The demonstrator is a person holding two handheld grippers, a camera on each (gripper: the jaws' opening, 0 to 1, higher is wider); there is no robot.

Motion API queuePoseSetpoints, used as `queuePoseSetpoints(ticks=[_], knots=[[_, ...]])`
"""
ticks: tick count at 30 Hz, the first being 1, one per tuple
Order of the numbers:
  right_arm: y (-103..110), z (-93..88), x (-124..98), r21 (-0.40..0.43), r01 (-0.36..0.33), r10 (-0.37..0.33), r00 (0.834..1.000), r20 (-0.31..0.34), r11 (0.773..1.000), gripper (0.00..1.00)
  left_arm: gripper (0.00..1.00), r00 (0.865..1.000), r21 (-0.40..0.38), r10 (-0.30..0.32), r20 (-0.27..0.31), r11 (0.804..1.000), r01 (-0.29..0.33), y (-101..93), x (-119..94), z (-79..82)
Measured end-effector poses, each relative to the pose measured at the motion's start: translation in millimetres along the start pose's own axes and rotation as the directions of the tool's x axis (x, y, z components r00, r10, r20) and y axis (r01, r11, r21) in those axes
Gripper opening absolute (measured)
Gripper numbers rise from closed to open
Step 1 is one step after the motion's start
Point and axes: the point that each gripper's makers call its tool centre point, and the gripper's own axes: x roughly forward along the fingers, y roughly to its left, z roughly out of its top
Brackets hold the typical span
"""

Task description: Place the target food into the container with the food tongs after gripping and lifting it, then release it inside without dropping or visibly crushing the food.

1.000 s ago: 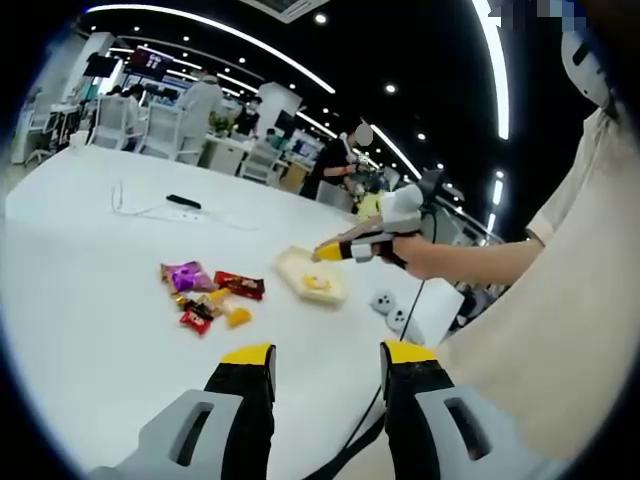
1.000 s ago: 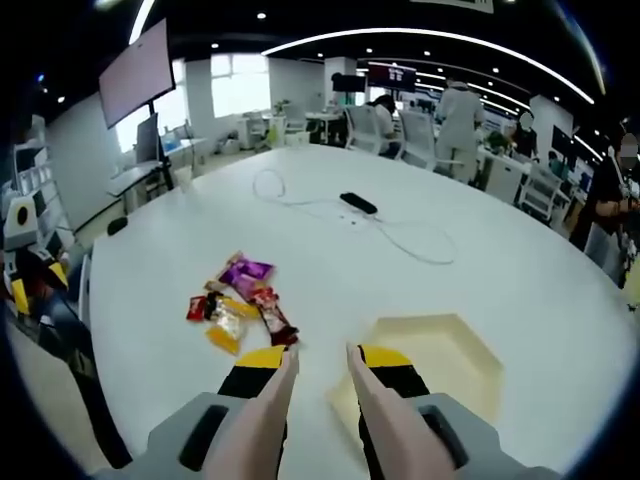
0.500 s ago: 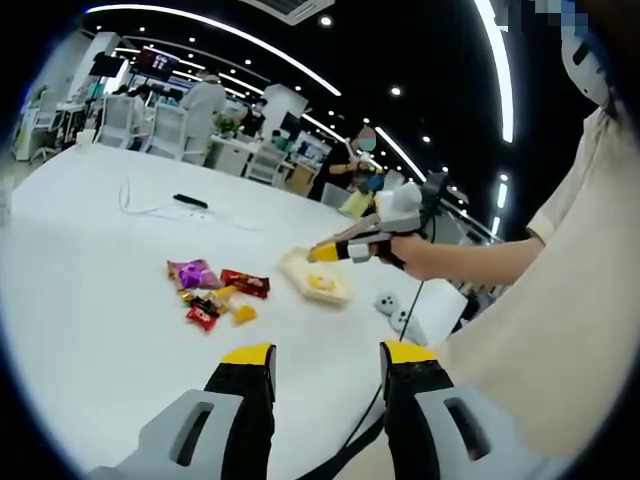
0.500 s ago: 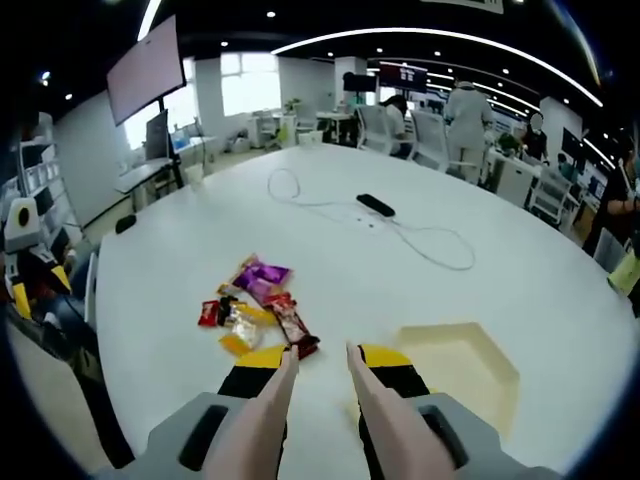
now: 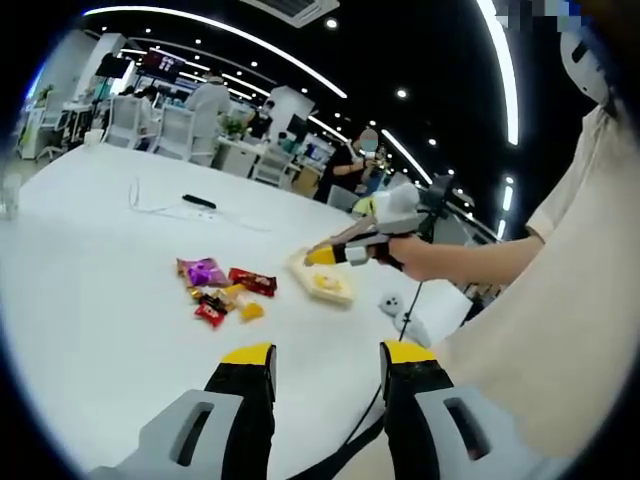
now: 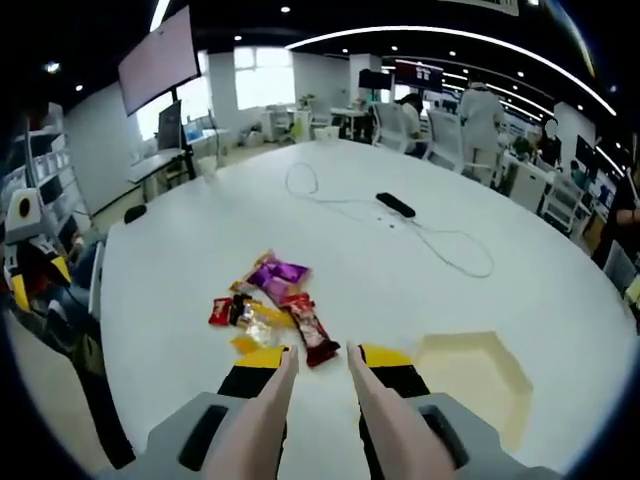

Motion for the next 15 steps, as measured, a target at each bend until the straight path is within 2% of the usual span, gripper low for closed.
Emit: queuePoseSetpoints(ticks=[9,15], knots=[[19,6.0,4,-0.010,-0.035,0.035,0.999,-0.011,0.999,0.26,0.41,1.000,-0.013,0.017,0.011,1.000,-0.017,2.9,-4,-1.6],[30,8.7,15,-0.020,-0.061,0.061,0.998,-0.011,0.998,0.26,0.41,0.999,-0.022,0.029,0.018,0.999,-0.028,5.4,-7,-2.1]])
